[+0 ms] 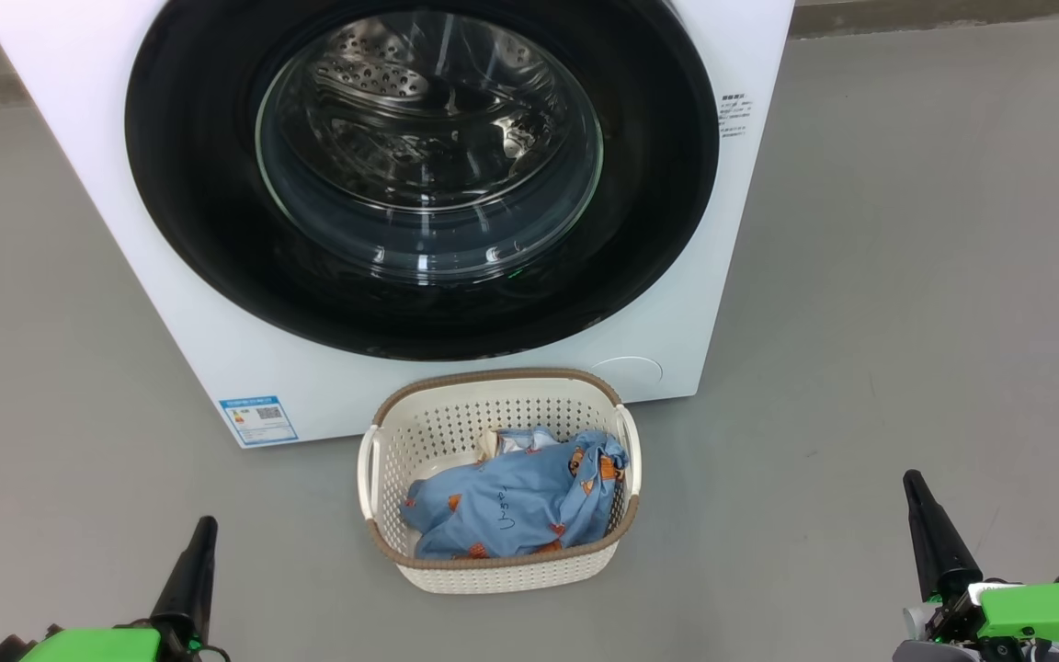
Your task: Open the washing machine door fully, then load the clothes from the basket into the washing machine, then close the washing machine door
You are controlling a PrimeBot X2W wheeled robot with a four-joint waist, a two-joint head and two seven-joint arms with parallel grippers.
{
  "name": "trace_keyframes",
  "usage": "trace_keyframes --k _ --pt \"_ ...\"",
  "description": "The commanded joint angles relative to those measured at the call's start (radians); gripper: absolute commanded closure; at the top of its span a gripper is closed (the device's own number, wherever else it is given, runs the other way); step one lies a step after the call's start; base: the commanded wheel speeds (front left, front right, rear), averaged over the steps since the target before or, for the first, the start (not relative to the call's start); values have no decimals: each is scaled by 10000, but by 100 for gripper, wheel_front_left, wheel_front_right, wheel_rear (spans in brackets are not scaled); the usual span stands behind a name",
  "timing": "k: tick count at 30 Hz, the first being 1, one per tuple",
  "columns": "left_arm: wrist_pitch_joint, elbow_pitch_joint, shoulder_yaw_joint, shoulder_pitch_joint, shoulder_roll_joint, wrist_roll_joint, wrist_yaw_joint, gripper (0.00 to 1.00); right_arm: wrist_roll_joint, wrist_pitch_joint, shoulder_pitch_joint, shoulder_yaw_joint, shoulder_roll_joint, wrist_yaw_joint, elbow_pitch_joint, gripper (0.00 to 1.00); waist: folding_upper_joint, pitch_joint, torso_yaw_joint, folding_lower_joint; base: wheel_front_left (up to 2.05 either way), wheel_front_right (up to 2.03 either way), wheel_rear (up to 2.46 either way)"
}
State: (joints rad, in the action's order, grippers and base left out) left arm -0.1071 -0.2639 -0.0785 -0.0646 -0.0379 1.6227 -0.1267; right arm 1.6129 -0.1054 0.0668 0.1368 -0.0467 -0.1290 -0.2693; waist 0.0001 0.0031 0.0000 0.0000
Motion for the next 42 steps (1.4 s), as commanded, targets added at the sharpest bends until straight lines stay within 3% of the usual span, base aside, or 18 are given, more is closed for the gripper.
trace_keyframes --k 1,42 --pt "-64 190 -357 -435 -129 -144 -40 100 -51 -86 412 -221 -37 -17 245 100 -1 0 0 0 0 0 0" --pt "-67 190 -361 -435 -126 -148 -40 100 -52 -87 412 -219 -36 -17 245 100 -1 0 0 0 0 0 0"
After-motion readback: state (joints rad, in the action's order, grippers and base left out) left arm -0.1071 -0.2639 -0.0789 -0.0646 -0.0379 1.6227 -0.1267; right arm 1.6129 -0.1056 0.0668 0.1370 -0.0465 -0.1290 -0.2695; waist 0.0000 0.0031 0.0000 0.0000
